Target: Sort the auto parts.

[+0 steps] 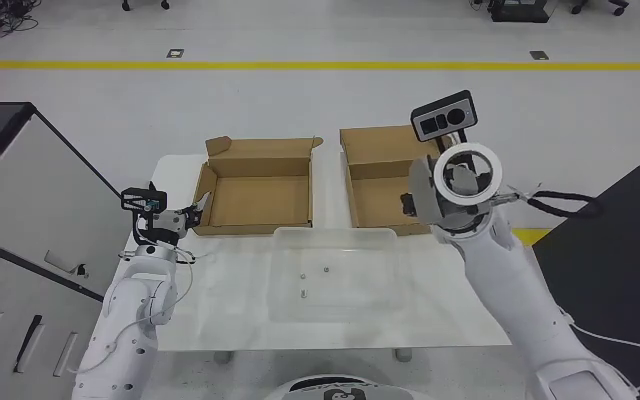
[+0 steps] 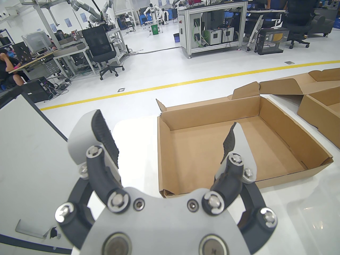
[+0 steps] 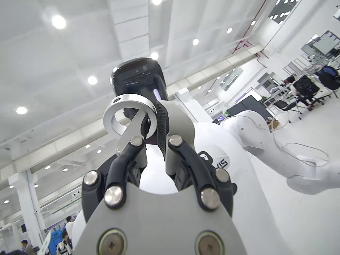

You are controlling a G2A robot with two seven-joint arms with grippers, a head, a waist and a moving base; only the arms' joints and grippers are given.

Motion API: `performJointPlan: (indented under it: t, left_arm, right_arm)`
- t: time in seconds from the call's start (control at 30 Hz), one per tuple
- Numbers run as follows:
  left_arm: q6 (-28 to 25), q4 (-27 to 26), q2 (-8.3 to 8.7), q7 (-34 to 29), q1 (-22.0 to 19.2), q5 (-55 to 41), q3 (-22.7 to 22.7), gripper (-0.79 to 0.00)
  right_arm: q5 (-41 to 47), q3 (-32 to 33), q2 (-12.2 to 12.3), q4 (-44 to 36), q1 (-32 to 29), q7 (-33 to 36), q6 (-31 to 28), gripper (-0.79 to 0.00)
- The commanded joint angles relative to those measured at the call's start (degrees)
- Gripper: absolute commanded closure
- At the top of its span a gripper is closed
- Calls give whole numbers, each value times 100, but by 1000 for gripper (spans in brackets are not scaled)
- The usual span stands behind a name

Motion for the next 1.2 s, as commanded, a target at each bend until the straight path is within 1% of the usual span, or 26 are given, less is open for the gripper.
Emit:
performJointPlan:
  t: [0.0, 0.67, 0.7, 0.77, 0.93, 1.17]
  left_arm:
    - [0, 0, 0, 0, 0, 0, 0, -785]
    - [0, 0, 0, 0, 0, 0, 0, -785]
    - [0, 0, 0, 0, 0, 0, 0, -785]
    - [0, 0, 0, 0, 0, 0, 0, -785]
    - [0, 0, 0, 0, 0, 0, 0, -785]
    - [0, 0, 0, 0, 0, 0, 0, -785]
  right_arm:
    - [150, -9, -21, 8, -18, 56, 47, 0]
    - [225, -13, -39, 31, -21, 114, 93, 0]
    - [175, 6, -38, 24, -34, 38, 110, 0]
    - [-149, 189, -11, 51, -90, -206, 206, 0]
    - [-819, 871, 108, 128, -394, -454, 701, 0]
    - [-2611, 2084, 369, 243, -960, -765, 1728, 0]
